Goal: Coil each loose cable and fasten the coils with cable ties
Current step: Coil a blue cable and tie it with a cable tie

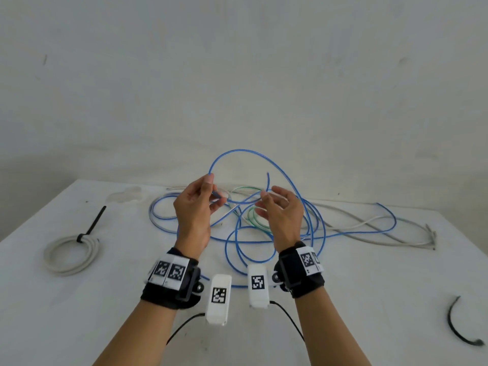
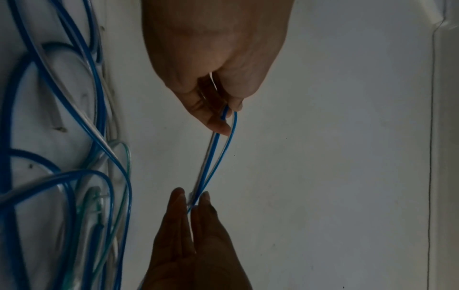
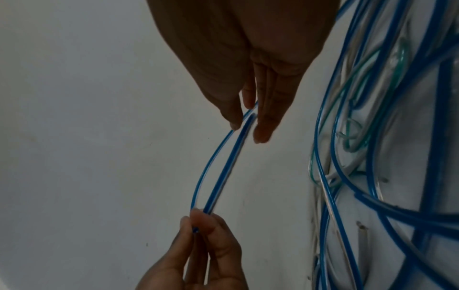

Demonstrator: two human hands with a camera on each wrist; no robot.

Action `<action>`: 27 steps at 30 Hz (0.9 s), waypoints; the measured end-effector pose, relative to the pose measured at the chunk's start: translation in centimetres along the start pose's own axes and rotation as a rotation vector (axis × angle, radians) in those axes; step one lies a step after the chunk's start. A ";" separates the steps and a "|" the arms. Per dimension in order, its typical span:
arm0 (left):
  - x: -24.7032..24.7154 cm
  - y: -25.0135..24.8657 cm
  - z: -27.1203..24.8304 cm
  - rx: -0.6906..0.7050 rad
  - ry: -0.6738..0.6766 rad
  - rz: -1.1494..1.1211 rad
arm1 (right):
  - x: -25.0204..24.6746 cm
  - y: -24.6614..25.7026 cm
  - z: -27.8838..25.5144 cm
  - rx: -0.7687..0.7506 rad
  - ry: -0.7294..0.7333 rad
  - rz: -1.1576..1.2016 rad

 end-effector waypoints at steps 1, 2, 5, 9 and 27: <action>-0.3 -0.1 -0.1 -0.004 0.016 0.015 | 0.3 -0.3 0.0 0.015 0.005 0.015; -0.5 -0.4 -0.3 -0.006 0.029 0.030 | 0.5 -0.5 -0.2 0.017 0.010 0.029; -0.8 -1.3 -0.2 0.012 0.045 0.050 | 1.0 -0.8 -0.9 -0.008 0.008 0.102; -0.8 -2.0 -0.3 0.072 0.043 0.039 | 1.3 0.1 -1.7 -0.093 0.024 0.092; -0.9 -5.5 -0.2 0.161 0.292 0.371 | 2.3 4.0 -4.3 -0.392 0.122 -0.219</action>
Point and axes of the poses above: each hand's wrist, its own z-axis towards the middle knuckle, its own x-axis out of the palm, y = z × x, the point moved 3 cm from there along z, towards the middle knuckle, and after that the axes turned 14 degrees about -z, right-handed, at the moved point
